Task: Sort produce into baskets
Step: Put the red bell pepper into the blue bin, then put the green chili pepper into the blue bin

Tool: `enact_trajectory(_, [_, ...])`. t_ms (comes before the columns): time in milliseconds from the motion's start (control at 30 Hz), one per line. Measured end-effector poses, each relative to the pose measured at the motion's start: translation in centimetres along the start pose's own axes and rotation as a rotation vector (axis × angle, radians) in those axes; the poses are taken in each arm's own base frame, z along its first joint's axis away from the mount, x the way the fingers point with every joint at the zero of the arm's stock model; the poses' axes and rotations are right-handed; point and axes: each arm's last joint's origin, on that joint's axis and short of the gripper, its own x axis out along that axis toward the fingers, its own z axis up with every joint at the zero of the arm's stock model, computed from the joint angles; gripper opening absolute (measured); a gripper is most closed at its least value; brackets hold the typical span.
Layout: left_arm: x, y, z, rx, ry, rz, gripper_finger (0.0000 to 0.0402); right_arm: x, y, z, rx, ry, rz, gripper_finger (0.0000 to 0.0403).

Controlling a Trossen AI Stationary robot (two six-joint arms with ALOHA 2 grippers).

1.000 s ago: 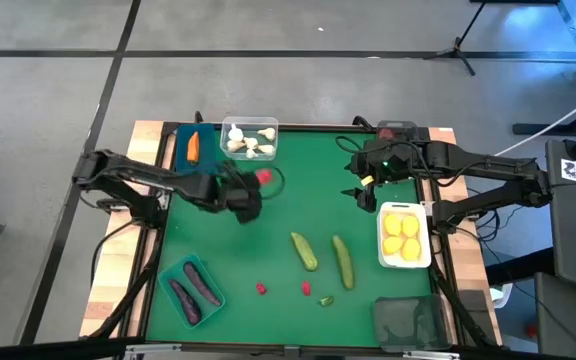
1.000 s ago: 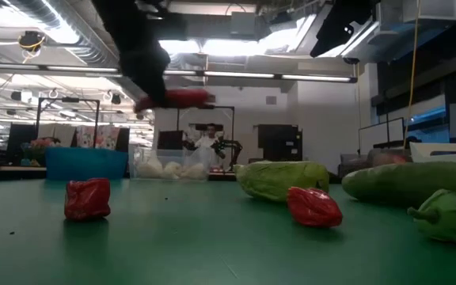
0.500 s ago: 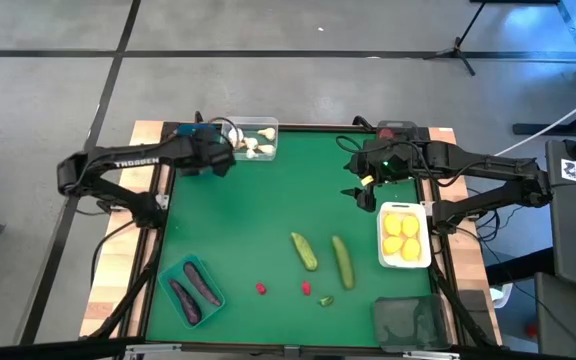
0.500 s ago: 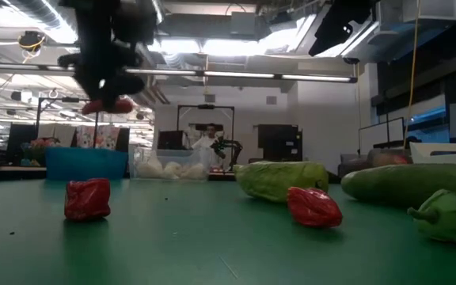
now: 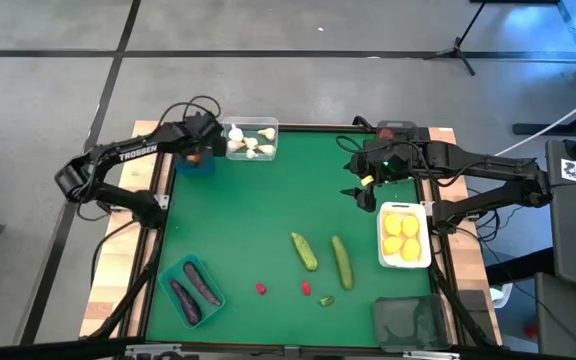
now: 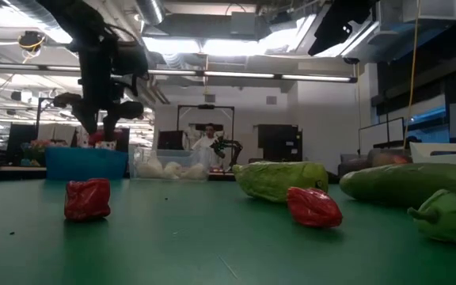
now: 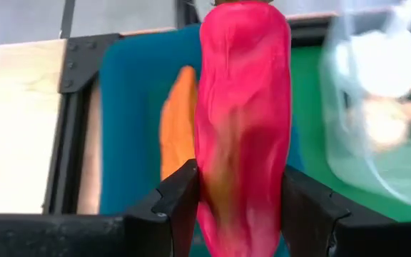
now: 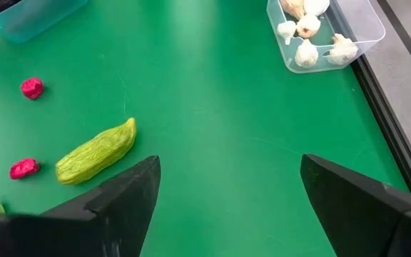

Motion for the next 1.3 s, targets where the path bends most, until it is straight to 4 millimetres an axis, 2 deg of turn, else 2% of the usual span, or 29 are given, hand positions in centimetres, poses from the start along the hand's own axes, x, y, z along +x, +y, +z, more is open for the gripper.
enact_trajectory(200, [1.1, 1.5, 1.1, -0.054, 0.051, 0.002, 0.0159, 0.0, 0.0, 0.0, 0.0, 0.0, 0.0, 0.0335])
enact_trajectory(433, [1.3, 1.8, 1.4, -0.029, 0.048, 0.004, 0.0164, 0.0, 0.1, 0.0, 0.005, 0.0, 0.035, 0.0335])
enact_trajectory(533, [1.3, 1.7, 1.5, 0.005, 0.041, -0.003, 0.0184, 0.0, 0.2, 0.0, 0.005, 0.001, 0.053, 0.0335])
enact_trajectory(800, [1.3, 1.6, 1.5, 0.034, 0.043, -0.016, 0.0271, 0.0, 0.2, 0.0, 0.008, 0.005, 0.055, 0.0335])
enact_trajectory(933, [0.8, 0.7, 0.9, 0.165, 0.066, -0.098, 0.0284, 0.3, 0.6, 0.1, 0.009, -0.011, 0.183, 0.0335])
enact_trajectory(1100, [-0.9, -1.0, -0.6, 0.29, 0.09, -0.249, 0.0278, 2.1, 3.6, -1.0, -0.047, -0.042, 0.482, 0.0335])
enact_trajectory(1300, [-3.9, -2.9, -2.9, 0.419, 0.089, -0.431, 0.0273, 5.1, 8.8, -4.5, -0.065, -0.037, 0.565, 0.0335])
